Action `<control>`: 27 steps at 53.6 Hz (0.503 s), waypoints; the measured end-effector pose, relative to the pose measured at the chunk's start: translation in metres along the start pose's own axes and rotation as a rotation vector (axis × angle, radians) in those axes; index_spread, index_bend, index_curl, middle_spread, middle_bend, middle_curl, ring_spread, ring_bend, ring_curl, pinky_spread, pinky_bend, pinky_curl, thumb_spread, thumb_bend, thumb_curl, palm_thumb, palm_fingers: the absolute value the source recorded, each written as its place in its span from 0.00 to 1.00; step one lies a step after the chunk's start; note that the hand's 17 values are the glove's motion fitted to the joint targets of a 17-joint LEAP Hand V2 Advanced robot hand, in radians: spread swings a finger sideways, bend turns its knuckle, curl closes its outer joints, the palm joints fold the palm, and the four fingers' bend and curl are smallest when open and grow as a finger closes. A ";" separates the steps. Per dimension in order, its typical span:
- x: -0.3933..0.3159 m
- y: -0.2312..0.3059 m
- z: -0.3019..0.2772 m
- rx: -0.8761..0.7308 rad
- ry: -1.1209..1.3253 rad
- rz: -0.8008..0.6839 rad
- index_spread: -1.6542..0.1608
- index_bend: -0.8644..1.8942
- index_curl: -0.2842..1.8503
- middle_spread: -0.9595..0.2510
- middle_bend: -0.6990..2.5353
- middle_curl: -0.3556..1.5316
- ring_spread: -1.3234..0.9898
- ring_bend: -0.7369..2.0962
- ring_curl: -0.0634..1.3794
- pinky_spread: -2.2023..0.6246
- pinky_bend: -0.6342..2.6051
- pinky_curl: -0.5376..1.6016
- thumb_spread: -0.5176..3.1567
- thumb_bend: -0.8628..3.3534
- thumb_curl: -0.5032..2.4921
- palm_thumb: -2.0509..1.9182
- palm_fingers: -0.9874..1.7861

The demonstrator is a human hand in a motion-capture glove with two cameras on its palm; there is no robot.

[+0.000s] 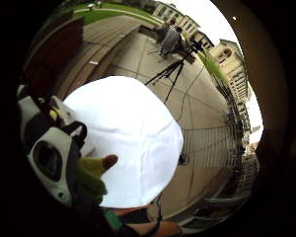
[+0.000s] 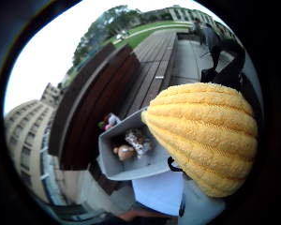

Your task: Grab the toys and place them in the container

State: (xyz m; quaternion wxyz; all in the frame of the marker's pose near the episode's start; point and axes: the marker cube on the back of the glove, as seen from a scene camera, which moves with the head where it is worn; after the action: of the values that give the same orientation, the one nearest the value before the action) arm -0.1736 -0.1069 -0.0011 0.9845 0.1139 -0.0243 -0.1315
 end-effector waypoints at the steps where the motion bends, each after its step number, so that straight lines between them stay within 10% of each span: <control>1: -0.009 0.000 0.000 0.000 -0.002 -0.007 0.71 0.37 0.39 0.48 0.47 0.53 0.40 0.69 0.37 0.62 0.47 0.44 0.33 0.22 0.42 0.70 0.76; 27: -0.091 0.020 0.073 -0.124 0.010 -0.049 0.69 0.37 0.44 0.47 0.47 0.54 0.40 0.67 0.37 0.62 0.46 0.43 0.33 0.20 0.46 0.69 0.76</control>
State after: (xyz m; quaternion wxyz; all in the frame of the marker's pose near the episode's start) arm -0.2620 -0.0796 0.0733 0.9862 0.0537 -0.0086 -0.1564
